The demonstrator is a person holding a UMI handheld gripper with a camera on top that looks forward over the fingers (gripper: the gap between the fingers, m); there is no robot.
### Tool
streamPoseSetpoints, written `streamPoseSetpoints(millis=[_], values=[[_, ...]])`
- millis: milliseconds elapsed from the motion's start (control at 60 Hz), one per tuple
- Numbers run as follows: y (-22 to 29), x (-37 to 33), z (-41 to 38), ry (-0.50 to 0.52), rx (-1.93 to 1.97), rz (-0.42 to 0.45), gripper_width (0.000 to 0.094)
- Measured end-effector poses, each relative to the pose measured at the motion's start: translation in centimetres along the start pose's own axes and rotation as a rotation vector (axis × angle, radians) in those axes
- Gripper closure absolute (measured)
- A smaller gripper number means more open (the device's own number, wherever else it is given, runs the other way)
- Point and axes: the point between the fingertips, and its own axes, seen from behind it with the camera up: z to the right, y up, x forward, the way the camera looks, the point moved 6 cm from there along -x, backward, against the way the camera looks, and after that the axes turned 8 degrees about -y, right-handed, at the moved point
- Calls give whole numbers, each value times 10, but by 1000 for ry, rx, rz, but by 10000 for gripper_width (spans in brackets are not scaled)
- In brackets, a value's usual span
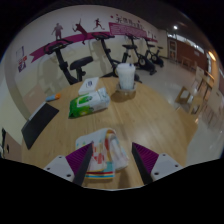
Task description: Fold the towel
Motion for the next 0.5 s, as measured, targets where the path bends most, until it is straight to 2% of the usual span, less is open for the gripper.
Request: streamPoseSetpoints(millis=[83, 200, 367, 500], values=[[15, -52, 8, -3, -68, 46, 76], [23, -137, 19, -41, -151, 90, 72], [4, -241, 27, -69, -184, 93, 79], [-19, -290, 30, -79, -173, 89, 84]])
